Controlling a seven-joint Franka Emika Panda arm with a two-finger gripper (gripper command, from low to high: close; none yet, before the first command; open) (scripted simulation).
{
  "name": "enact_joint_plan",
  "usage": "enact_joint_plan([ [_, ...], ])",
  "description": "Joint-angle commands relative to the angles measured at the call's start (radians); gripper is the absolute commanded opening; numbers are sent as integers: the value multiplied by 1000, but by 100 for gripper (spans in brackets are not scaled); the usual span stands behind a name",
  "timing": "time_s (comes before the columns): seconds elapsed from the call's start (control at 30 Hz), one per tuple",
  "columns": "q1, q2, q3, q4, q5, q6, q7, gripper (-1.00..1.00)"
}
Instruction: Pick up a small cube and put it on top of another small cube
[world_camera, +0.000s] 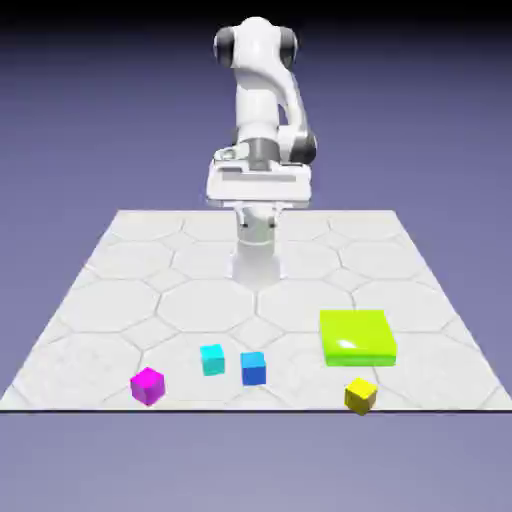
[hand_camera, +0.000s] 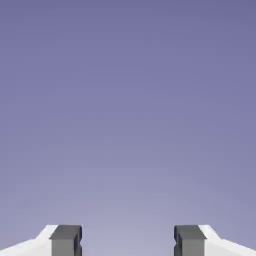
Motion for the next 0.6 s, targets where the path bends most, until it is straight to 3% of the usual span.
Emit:
enact_joint_plan([
  [0.0, 4, 36, -5, 13, 2, -15, -6, 0],
  [0.57, 71, 652, -87, 225, 34, -276, -105, 0],
])
